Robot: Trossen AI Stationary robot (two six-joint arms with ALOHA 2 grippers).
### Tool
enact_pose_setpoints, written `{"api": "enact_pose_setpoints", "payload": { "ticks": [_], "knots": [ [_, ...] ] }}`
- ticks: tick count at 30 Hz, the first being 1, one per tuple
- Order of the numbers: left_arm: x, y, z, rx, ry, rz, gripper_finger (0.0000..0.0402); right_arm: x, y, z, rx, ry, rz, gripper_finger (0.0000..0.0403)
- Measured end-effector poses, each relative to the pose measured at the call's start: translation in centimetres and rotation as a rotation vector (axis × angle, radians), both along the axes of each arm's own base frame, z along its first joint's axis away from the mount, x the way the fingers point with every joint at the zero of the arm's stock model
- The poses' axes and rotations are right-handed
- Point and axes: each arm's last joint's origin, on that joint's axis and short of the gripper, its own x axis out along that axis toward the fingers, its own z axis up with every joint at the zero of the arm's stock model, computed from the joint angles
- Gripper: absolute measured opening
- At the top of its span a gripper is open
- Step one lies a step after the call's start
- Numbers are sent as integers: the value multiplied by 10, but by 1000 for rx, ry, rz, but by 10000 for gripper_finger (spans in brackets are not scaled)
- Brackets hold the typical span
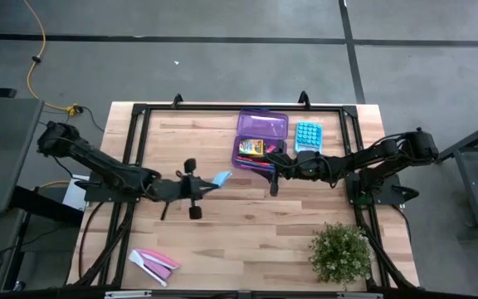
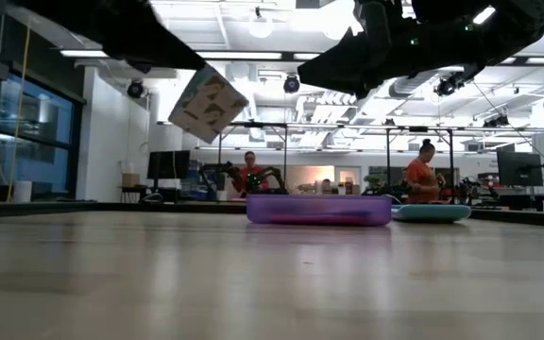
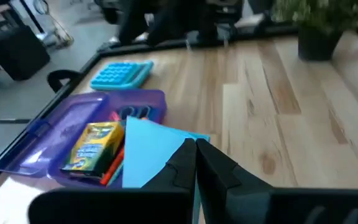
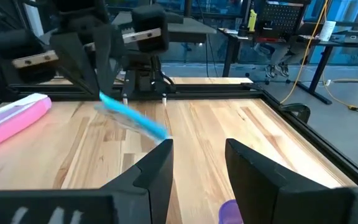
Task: Pack school essentials
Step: Put the light blue sticky note into the violet supply box
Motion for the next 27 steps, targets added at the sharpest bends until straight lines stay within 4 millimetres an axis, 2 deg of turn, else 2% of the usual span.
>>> {"api": "enact_pose_setpoints", "payload": {
  "ticks": [5, 10, 27],
  "knots": [
    [-15, 6, -4, -2, -159, 29, 0, 0, 0, 0, -1, 5, 1, 140],
    [-21, 13, -4, -5, -291, 45, 0, 0, 0, 0, 0, 1, 9, 140],
    [-21, 27, -3, -16, -382, 81, 0, 0, 1, -1, 2, 8, 25, 140]
  ]
}}
